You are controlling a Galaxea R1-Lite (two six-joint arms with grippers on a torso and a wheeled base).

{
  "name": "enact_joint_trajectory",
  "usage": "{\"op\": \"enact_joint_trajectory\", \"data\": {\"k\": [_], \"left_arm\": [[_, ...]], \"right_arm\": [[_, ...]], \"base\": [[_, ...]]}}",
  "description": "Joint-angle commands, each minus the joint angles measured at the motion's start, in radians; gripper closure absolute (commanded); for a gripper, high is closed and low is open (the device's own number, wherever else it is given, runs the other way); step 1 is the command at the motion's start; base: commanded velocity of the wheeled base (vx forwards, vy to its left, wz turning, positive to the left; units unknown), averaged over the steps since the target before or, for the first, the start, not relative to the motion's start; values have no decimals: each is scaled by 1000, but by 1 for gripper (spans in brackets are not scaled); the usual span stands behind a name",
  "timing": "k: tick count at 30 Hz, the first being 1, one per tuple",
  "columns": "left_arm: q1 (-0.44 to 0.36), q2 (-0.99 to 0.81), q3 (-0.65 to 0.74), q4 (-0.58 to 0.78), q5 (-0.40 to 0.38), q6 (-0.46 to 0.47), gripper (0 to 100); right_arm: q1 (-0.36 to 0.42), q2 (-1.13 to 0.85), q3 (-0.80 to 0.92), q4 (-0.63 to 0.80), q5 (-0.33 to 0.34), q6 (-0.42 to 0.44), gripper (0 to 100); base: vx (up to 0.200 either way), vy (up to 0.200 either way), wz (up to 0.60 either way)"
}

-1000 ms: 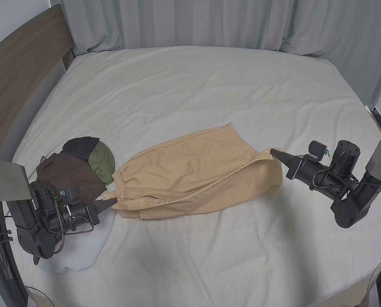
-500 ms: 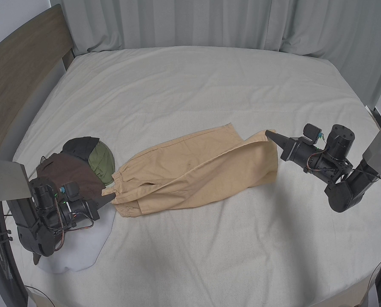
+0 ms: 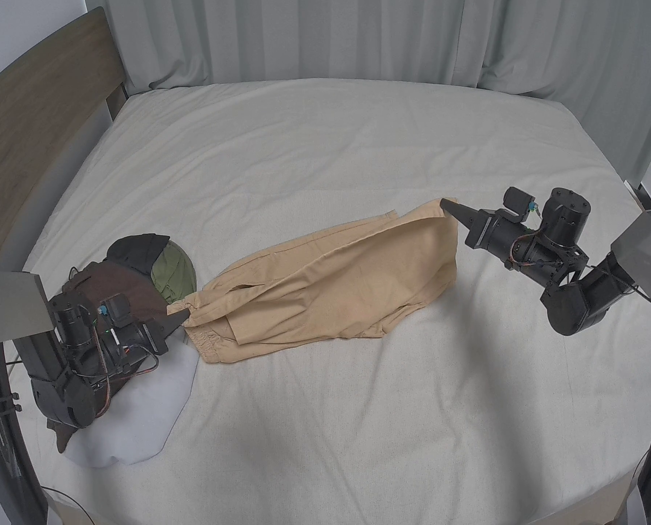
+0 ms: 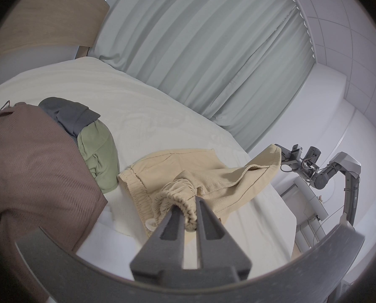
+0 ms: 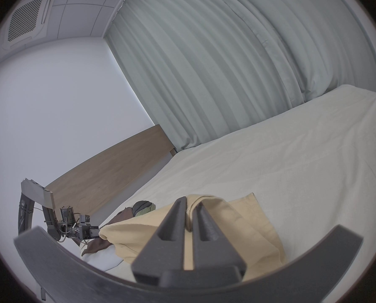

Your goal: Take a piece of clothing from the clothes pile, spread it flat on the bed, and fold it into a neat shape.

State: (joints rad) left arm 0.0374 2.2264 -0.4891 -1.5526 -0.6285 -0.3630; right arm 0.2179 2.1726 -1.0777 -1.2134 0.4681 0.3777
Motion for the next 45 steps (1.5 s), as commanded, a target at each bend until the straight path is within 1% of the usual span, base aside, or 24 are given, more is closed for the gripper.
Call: {"op": "enact_joint_trajectory", "data": {"k": [1,9,13,17,18,22,25,29,34,40,45], "left_arm": [[1,6,-19,-1,12,-5,100],[-2,12,-26,-1,26,-11,100],[-2,13,-26,-1,26,-11,100],[-4,13,-26,-1,26,-11,100],[-2,15,-26,-1,26,-13,100],[-1,13,-26,-1,26,-17,100],[-1,13,-29,-1,26,-25,100],[-1,13,-29,-1,26,-27,100],[-1,13,-28,-3,26,-27,100],[-1,13,-26,-3,26,-27,100],[-2,13,-26,-3,26,-27,100]], "right_arm": [[3,26,-65,28,0,0,100],[1,66,-131,80,-2,-5,100],[-2,52,-102,71,-2,-8,100],[-5,-4,-67,66,-2,-10,100],[0,-56,-18,68,-2,-13,100],[9,-134,73,66,-2,-34,100],[29,-223,203,66,-8,-74,100],[40,-286,309,52,-48,-92,100],[40,-320,354,23,-52,-94,100],[64,-372,459,20,-103,-95,100],[63,-378,481,20,-105,-95,100]], "base": [[0,0,0],[0,0,0],[0,0,0],[0,0,0],[0,0,0],[0,0,0],[0,0,0],[0,0,0],[0,0,0],[0,0,0],[0,0,0]]}}
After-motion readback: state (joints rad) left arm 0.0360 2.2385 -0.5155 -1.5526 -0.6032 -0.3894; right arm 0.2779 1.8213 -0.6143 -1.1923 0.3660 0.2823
